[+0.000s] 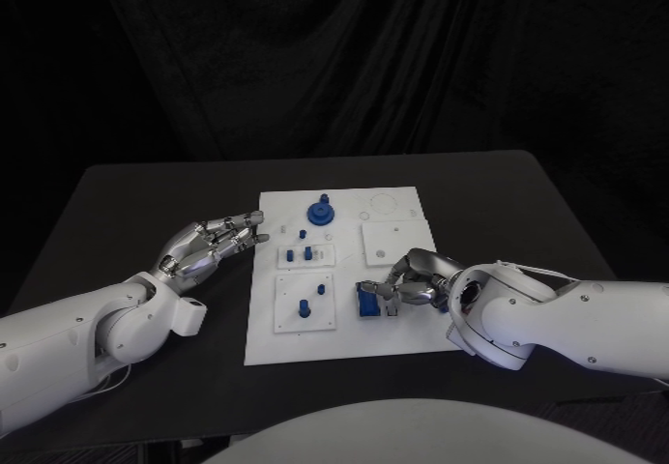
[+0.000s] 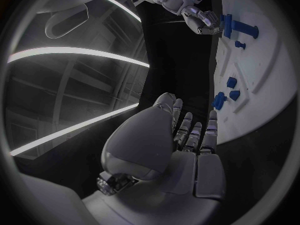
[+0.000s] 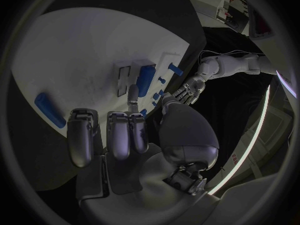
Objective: Assemble the parts on the task board
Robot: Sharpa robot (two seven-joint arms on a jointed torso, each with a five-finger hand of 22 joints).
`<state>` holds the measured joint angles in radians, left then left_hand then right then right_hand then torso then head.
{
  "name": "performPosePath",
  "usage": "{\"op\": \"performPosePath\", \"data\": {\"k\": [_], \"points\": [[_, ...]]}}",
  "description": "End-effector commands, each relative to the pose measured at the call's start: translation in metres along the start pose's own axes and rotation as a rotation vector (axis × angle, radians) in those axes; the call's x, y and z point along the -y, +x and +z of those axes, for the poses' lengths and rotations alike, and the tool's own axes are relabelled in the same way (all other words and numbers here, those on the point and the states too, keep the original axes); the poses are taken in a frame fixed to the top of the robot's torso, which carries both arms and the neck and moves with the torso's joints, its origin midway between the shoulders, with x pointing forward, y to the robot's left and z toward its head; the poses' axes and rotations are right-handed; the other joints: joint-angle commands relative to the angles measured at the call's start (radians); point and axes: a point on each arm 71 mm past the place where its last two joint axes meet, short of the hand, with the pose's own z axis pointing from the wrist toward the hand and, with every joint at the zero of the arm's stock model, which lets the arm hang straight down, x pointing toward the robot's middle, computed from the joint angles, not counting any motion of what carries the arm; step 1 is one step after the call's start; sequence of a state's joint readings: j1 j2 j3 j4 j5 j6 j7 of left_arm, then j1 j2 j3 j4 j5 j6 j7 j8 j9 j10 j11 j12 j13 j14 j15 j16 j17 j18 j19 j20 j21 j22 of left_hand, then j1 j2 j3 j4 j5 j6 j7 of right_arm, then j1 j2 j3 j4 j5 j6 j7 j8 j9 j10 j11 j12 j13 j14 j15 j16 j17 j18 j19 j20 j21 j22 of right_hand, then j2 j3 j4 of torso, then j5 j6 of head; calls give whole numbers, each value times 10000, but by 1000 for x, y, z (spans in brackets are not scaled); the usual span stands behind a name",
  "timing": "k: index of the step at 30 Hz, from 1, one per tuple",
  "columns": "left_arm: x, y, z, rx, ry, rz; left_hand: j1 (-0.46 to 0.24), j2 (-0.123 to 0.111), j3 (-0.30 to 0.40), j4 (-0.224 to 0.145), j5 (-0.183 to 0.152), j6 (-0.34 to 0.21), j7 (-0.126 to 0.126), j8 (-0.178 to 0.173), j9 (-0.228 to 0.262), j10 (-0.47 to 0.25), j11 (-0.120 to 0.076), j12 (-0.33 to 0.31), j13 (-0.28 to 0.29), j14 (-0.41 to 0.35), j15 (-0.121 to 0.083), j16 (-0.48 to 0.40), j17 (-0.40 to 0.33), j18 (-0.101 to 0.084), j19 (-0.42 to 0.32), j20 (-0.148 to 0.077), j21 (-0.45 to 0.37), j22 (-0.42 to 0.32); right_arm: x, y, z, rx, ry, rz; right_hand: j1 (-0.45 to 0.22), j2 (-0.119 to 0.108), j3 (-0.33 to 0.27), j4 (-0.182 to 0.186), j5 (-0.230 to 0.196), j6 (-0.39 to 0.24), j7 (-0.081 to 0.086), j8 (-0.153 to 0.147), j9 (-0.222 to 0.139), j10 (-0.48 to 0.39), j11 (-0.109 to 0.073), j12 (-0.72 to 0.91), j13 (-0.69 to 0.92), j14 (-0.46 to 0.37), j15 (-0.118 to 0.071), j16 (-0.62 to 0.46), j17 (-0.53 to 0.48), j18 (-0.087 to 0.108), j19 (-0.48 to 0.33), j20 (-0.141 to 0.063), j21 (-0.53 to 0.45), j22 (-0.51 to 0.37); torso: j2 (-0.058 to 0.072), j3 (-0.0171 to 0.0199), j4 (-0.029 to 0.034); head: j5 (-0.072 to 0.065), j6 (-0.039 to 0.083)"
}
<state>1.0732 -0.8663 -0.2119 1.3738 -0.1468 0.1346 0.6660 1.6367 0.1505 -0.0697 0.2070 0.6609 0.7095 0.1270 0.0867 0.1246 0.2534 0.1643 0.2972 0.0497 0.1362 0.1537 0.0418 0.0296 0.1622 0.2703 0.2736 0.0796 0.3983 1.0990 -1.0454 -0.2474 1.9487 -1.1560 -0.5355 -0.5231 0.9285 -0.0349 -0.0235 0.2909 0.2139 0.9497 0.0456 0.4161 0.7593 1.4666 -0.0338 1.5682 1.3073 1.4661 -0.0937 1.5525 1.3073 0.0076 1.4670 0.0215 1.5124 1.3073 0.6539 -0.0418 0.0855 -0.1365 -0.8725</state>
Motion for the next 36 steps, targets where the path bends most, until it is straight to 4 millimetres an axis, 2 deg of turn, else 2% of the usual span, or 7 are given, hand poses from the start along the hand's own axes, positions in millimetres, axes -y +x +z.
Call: {"op": "performPosePath", "data": {"k": [1, 4, 7, 8, 12, 26, 36], "points": [[0, 1, 0, -65, 105, -136, 98, 31, 57, -16, 42, 4, 37, -56, -14, -13, 30, 17, 8, -16, 68, -30, -2, 177, 15, 70, 44, -9, -4, -8, -5, 630, -637, 43, 224, 23, -23, -14, 255, 2, -23, -4, 21, 1042, 73, 26, 2635, 981, 70, 20, 2303, 85, 760, 35, 29, 2424, 0, 6, -13, 35, -1], [0, 1, -1, -48, 109, -131, 105, 33, 67, -16, 44, 0, 39, -57, -15, -13, 33, 21, 9, -20, 69, -30, -2, 177, 12, 70, 44, -14, -4, -20, -9, 887, -714, -74, 752, 86, 16, -34, 1689, 36, -55, -8, 34, 1042, 44, 26, 2635, 987, 42, 38, 2335, 74, 780, 9, 68, 2438, -3, 9, -17, 51, -1], [0, 1, -1, 28, 132, -75, 97, 36, 71, -2, 30, 4, 45, -55, -15, -1, 35, 35, 12, -44, 66, -38, -7, 178, -64, 60, 18, -107, -2, -34, -12, 1021, -634, -295, 875, 107, -10, -13, 2049, 33, -54, -33, 24, 1042, 45, 26, 2635, 990, 43, 46, 2349, 71, 785, 8, 80, 2442, -3, 9, -11, 68, -1], [0, 1, -1, 85, 155, -30, 79, 35, 81, 41, -3, 11, 52, -49, -15, 1, 41, 40, 13, -91, 52, -53, -16, 175, -230, 8, -49, -260, -1, -39, -13, 1052, -577, -391, 1045, 68, -12, -26, 2561, 23, -52, -60, 12, 1042, 43, 26, 2635, 995, 42, 58, 2372, 64, 798, 5, 106, 2452, -6, 13, -18, 77, -1], [0, -1, -1, 284, 287, 133, 44, 51, 149, 236, -95, 16, 69, -45, -20, -37, 3, 18, 6, -247, -41, -91, -37, 116, -791, -220, -248, -724, 6, -53, -15, 1283, -412, -833, 1428, 19, 30, -60, 3449, 58, -63, -102, -16, 1042, 35, 26, 2635, 999, 37, 72, 2397, 53, 815, 3, 143, 2466, -8, 14, -38, 93, -1], [3, -2, -1, 497, 585, 314, 158, -20, 268, 312, 81, -8, 34, -63, -38, -97, -88, -31, -2, -390, -133, -95, -63, 27, -913, -404, -231, -780, 38, -69, -20, 1776, 835, -3368, 1872, -164, -12, -39, 3125, 68, -42, -198, -86, 1042, 48, 26, 2635, 1005, 42, 86, 2422, 45, 829, 1, 173, 2476, -17, -24, 51, -42, -1], [3, -3, -2, 474, 562, 288, 212, -40, 307, 289, 117, 7, 27, -55, -37, -88, -91, -19, 1, -381, -130, -84, -59, 20, -893, -400, -214, -759, 51, -61, -24, 1845, 1461, -4357, 1877, -179, -37, -26, 3152, 18, -20, -262, -126, 1042, 69, 26, 2635, 996, 54, 66, 2380, 49, 821, 9, 158, 2471, 11, -26, -2, -72, -1]]}}
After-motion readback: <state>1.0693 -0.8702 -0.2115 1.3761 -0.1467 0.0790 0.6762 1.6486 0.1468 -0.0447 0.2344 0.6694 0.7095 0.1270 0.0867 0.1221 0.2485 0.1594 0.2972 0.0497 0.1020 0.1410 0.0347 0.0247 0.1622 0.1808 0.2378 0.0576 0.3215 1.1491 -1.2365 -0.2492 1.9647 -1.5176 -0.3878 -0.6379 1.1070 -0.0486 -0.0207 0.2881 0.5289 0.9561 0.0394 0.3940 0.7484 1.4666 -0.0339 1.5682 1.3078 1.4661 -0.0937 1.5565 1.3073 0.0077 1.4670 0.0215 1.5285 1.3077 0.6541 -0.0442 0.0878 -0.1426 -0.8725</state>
